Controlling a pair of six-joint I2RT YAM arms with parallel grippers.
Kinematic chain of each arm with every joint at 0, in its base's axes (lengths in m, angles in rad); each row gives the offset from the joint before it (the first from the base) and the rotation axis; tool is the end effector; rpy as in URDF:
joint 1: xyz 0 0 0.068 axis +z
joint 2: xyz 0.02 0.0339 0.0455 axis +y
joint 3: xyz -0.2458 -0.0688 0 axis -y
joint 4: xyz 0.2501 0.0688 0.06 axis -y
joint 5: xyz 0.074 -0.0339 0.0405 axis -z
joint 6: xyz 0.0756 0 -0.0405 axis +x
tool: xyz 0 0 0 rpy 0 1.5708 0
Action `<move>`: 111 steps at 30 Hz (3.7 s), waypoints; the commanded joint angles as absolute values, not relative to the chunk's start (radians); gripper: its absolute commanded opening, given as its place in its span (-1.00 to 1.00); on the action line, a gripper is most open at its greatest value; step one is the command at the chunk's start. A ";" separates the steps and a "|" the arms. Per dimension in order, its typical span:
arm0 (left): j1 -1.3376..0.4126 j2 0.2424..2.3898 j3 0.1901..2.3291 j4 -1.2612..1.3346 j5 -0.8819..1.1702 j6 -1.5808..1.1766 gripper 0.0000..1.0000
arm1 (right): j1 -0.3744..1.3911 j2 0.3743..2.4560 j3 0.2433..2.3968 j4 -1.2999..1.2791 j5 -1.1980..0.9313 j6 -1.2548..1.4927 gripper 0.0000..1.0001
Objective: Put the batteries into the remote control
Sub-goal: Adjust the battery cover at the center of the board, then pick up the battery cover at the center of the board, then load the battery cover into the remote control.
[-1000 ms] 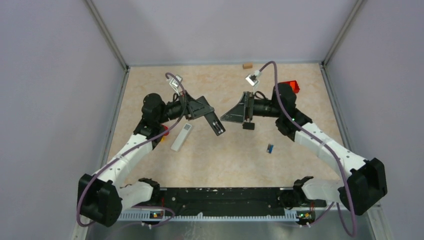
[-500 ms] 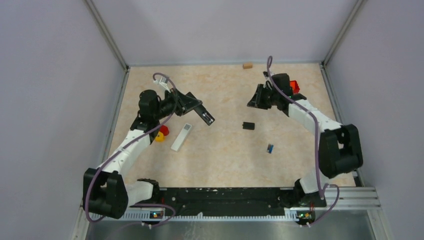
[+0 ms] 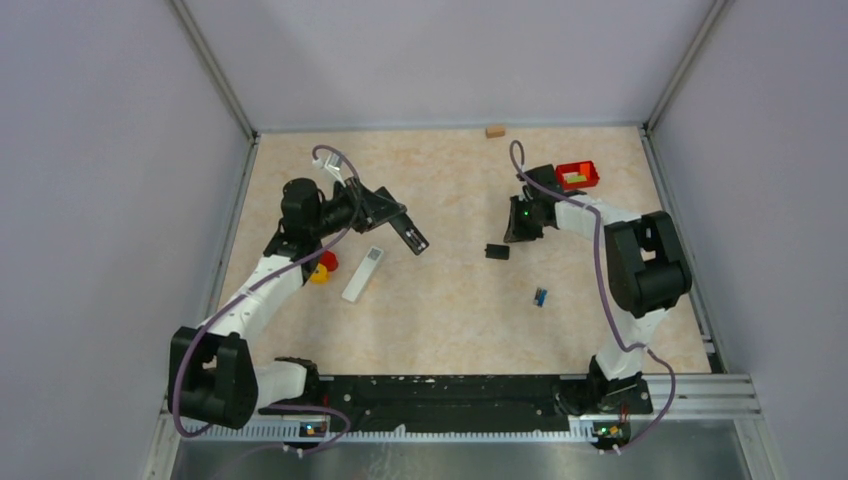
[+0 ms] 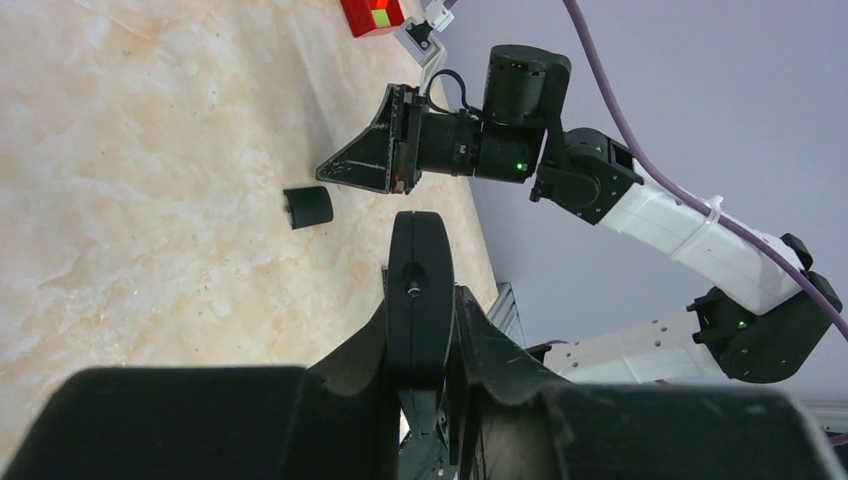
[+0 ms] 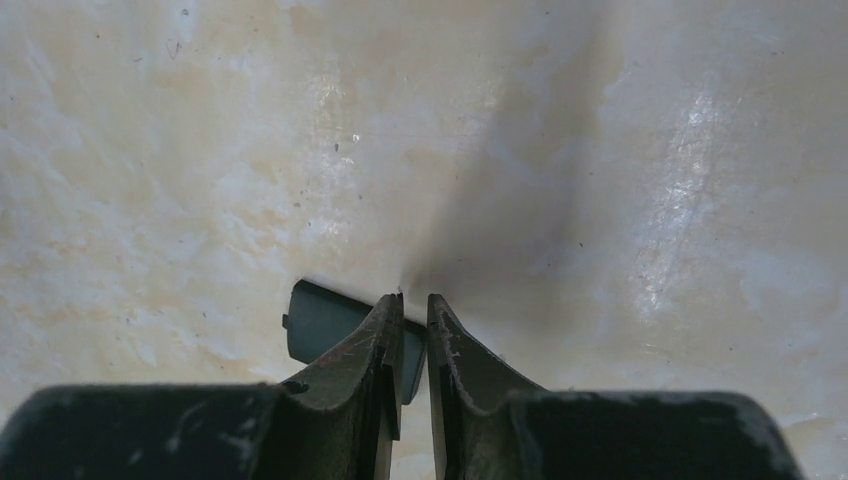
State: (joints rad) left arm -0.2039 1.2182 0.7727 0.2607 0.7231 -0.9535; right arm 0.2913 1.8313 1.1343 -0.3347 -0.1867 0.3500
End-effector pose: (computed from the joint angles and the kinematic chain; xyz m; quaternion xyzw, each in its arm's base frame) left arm 0.2985 -0.1128 0.2665 -0.0531 0.7524 -0.5546 0.3514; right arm 0.3693 0.1254 0.1092 0.0034 0.9600 0.1688 0.2233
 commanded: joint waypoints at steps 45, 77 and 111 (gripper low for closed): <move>-0.200 1.182 0.808 0.148 0.634 -0.798 -1.00 | 0.598 1.772 1.136 -0.514 0.145 0.282 0.12; -0.193 1.190 0.790 0.161 0.688 -0.792 -1.00 | 0.587 1.860 1.249 -0.622 0.097 0.189 -0.41; -0.375 1.424 0.782 0.524 0.593 -0.838 -1.00 | 0.837 1.285 1.096 -0.429 0.021 0.060 -0.47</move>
